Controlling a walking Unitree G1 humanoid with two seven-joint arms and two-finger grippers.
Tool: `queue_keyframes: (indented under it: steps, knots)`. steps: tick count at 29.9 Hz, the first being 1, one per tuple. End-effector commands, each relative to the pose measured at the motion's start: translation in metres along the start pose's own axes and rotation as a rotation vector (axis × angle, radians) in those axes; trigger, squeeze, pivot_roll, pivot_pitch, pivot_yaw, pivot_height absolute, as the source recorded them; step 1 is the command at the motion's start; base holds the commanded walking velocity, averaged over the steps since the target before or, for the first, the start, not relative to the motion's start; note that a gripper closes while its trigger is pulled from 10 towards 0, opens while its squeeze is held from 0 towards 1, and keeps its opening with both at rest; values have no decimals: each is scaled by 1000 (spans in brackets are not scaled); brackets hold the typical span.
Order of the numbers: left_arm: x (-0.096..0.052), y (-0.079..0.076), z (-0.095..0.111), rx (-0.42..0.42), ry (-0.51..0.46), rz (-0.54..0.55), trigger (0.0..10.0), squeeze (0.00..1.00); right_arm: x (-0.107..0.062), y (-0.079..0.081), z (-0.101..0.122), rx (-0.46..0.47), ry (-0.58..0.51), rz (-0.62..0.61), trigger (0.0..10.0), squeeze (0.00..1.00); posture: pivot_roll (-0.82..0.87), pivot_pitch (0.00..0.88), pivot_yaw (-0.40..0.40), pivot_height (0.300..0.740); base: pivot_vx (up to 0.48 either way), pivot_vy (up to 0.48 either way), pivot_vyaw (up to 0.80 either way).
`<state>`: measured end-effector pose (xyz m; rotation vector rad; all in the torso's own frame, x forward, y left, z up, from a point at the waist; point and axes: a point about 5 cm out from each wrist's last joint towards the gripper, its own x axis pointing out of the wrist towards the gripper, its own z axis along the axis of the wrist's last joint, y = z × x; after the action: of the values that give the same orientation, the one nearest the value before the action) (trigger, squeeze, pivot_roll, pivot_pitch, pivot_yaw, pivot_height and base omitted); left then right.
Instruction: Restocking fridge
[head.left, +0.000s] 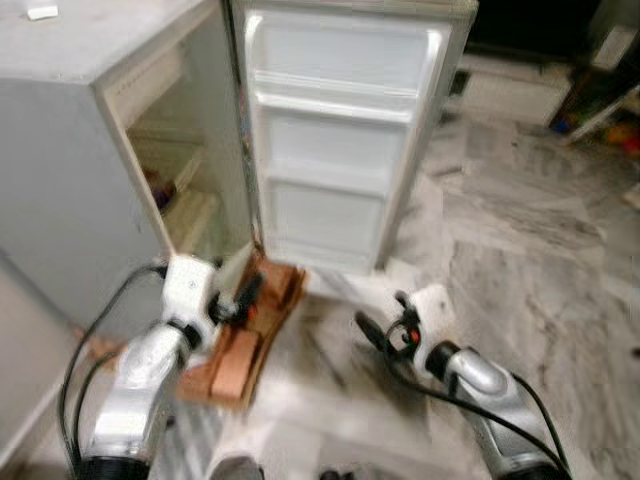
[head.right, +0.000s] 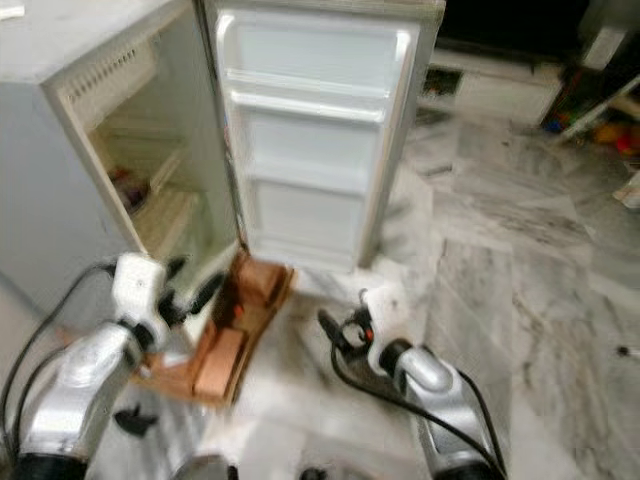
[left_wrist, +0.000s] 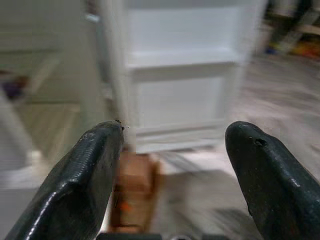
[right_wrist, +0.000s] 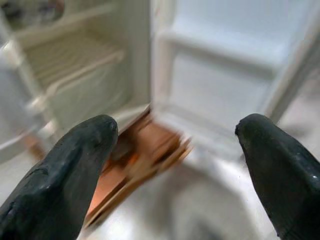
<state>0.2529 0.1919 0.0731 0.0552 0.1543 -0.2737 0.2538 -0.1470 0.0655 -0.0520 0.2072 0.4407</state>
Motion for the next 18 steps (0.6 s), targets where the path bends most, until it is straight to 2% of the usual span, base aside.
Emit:
queue_keyframes:
  steps: [1,3,7,9,18]
  knots:
    - [-2,3,-1,22,-7,65,10000,0,0,-14,16,-38,-70,-85,10000,0,132,28,-5,740,251,-405,0]
    - [-7,14,-2,54,-2,167,10000,0,4,-17,29,-59,-131,-124,10000,0,134,37,3,740,126,-414,0]
    - [-12,23,0,72,-6,246,10000,0,7,-17,41,-75,-170,-147,10000,0,133,45,-3,740,0,-421,0]
    - [-15,27,-3,50,1,300,10000,0,9,-17,43,-70,-175,-162,10000,0,129,45,-5,740,294,-375,0]
    - [-14,18,-9,61,14,291,10000,0,13,-12,44,-67,-214,-175,10000,0,123,44,-6,740,331,-343,0]
